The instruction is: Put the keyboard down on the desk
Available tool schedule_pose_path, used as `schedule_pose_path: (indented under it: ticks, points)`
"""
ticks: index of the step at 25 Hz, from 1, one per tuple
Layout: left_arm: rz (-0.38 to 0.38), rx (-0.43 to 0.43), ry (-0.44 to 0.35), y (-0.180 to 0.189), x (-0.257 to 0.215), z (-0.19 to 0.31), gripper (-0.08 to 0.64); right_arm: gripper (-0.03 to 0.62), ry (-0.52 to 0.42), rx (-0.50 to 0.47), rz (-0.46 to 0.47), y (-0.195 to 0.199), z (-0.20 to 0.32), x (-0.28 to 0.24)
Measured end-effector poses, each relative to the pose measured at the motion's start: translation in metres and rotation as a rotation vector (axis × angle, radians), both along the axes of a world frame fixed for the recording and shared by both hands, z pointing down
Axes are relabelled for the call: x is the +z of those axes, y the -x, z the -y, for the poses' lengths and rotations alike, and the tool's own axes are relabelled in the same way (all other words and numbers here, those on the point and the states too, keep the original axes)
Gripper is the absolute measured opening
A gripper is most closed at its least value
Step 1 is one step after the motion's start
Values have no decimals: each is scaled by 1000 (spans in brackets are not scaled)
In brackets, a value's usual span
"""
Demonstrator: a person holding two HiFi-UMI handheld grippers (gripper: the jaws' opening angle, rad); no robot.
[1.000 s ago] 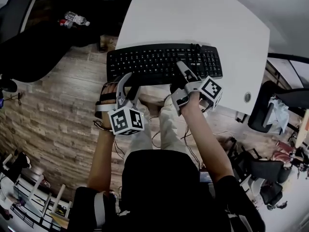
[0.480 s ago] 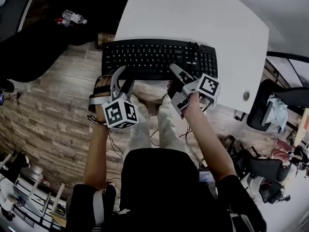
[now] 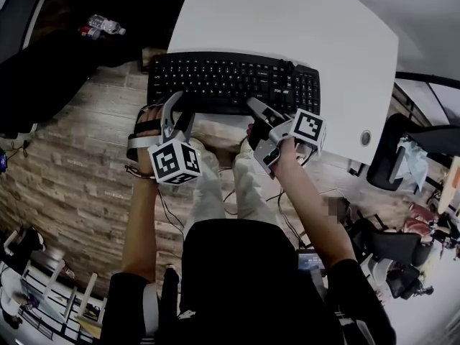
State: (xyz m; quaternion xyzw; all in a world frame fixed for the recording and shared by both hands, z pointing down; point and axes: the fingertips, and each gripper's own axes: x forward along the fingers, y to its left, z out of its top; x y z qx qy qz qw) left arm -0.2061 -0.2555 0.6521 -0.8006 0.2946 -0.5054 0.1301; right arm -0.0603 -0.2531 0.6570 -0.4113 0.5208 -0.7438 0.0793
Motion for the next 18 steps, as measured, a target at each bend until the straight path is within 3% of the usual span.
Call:
schedule_pose_path:
  ticks: [18]
  points:
    - [56,53,-22,4,13,13,224,180,98,-17,41,9,-19,9]
